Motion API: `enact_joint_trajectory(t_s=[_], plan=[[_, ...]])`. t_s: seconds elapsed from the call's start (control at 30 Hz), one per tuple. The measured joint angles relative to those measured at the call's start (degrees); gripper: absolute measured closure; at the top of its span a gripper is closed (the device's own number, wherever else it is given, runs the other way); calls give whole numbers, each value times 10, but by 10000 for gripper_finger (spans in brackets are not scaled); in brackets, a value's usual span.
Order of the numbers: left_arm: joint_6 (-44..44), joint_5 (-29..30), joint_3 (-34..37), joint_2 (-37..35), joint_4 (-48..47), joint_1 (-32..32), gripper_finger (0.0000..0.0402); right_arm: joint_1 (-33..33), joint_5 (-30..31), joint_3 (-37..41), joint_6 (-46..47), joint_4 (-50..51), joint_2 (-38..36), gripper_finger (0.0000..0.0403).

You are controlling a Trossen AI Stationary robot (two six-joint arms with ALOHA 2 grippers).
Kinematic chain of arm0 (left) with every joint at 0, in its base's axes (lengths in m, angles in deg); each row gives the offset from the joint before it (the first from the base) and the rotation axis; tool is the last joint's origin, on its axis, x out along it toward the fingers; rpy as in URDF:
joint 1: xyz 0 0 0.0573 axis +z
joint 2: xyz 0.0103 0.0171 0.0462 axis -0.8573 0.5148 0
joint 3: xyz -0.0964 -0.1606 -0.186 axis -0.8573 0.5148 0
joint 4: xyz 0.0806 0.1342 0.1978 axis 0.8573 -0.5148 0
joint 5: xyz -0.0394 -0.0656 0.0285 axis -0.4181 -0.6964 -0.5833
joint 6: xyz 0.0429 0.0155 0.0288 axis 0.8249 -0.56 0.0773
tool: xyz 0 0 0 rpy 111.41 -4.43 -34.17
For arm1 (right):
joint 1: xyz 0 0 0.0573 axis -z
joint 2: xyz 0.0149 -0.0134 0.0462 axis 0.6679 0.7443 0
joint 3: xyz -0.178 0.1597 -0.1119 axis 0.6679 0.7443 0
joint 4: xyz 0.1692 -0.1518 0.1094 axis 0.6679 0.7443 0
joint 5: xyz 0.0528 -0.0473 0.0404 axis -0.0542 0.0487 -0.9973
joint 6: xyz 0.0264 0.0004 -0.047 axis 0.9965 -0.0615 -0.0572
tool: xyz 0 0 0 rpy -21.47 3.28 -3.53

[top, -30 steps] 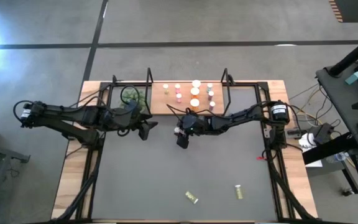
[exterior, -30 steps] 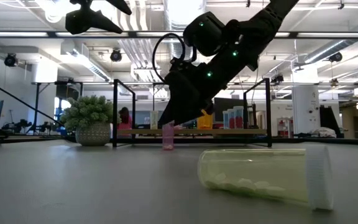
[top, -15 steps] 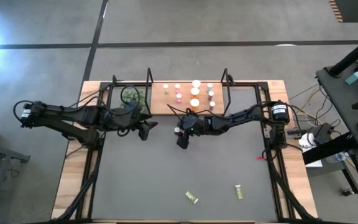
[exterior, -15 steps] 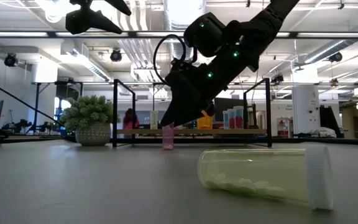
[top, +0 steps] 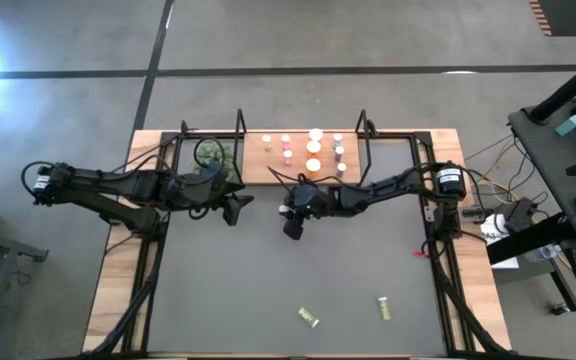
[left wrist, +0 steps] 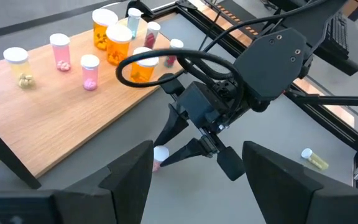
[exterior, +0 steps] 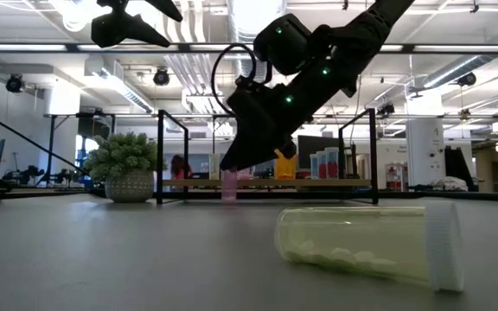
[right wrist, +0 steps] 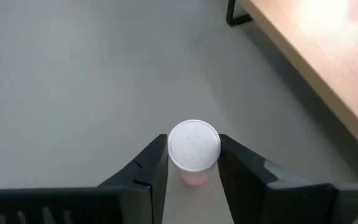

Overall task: Pick and place medicine bottles onto shelf by color
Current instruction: Put the pink pill bottle on the shelf aligned with the other pink pill bottles

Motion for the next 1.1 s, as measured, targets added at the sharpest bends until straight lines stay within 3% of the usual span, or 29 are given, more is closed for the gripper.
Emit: enact_joint_trajectory(t_s=[0.3,0.57,1.1], plan=[[-1,0,0,0,0,0,171,16,2,-49,0,13,-1,283],[-2,0,0,0,0,0,171,59,29,-108,0,105,-1,282],[-2,9,0,0,0,0,171,118,53,-116,45,113,-1,282]])
